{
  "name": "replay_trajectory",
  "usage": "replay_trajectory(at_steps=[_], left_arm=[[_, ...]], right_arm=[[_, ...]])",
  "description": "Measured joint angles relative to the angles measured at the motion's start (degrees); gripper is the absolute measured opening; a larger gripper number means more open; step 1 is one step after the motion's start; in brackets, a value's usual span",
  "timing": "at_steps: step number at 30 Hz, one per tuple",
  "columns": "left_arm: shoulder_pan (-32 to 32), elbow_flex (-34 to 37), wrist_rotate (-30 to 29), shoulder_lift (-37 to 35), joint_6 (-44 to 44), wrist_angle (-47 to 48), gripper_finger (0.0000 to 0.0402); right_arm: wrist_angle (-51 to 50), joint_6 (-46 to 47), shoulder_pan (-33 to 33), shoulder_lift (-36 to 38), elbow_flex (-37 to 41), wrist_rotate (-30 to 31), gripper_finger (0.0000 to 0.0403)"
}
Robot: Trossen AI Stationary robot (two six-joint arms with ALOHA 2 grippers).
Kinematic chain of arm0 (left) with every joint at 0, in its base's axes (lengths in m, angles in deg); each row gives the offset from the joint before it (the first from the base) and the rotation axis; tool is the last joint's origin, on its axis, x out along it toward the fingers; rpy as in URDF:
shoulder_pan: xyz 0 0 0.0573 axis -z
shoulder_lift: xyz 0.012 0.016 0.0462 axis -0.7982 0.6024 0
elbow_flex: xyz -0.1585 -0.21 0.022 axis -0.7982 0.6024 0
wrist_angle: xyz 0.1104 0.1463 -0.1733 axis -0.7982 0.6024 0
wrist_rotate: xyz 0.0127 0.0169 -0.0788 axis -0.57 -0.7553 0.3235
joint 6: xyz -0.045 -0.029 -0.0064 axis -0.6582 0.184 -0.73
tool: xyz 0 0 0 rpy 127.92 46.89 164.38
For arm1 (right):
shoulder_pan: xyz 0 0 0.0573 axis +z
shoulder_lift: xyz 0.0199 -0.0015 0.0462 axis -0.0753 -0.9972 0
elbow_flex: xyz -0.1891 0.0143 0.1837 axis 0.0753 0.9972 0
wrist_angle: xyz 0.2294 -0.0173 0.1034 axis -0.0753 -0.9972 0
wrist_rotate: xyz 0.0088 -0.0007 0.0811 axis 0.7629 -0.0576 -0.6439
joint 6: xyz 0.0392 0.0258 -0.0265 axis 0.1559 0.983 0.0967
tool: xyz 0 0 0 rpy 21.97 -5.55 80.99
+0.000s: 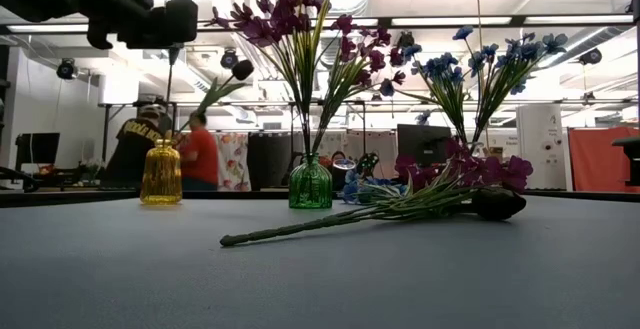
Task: Sort flowers into vase by color
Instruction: Put the right black tulip into the yellow vase, then put the purple flowers into the green vase
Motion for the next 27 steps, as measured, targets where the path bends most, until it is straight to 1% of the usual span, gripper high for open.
replay_trajectory(at_steps=[11,14,16,18,22,23,24,27], left_arm=[[0.6,0.0,0.0,-0.1,-1.3,0.6,0.0137],[2.4,-0.9,0.1,-0.4,-0.8,0.7,0.0148],[4.6,-2.3,-0.1,-0.7,2.4,1.2,0.0153],[7.6,-4.3,-2.9,-0.8,6.5,1.7,0.0156],[14.4,-8.8,-13.3,-0.1,12.4,1.7,0.0158],[16.4,-9.9,-15.2,0.2,13.6,1.7,0.0158],[18.3,-10.9,-16.5,0.6,14.6,1.7,0.0158],[24.8,-13.4,-18.0,2.1,16.9,1.9,0.0158]], right_arm=[[0.0,0.0,0.0,0.0,0.0,0.0,0.0176],[-0.1,0.0,0.0,0.0,0.0,0.0,0.0176],[-0.1,0.0,0.0,0.0,0.0,0.0,0.0176],[-0.1,0.0,0.0,0.0,0.0,0.0,0.0176],[-0.3,0.0,0.0,0.0,0.0,0.0,0.0176],[-0.3,0.0,0.0,0.0,0.0,0.0,0.0176],[-0.3,0.0,0.0,0.0,0.0,0.0,0.0176],[-0.4,0.0,0.0,0.0,0.0,0.0,0.0176]])
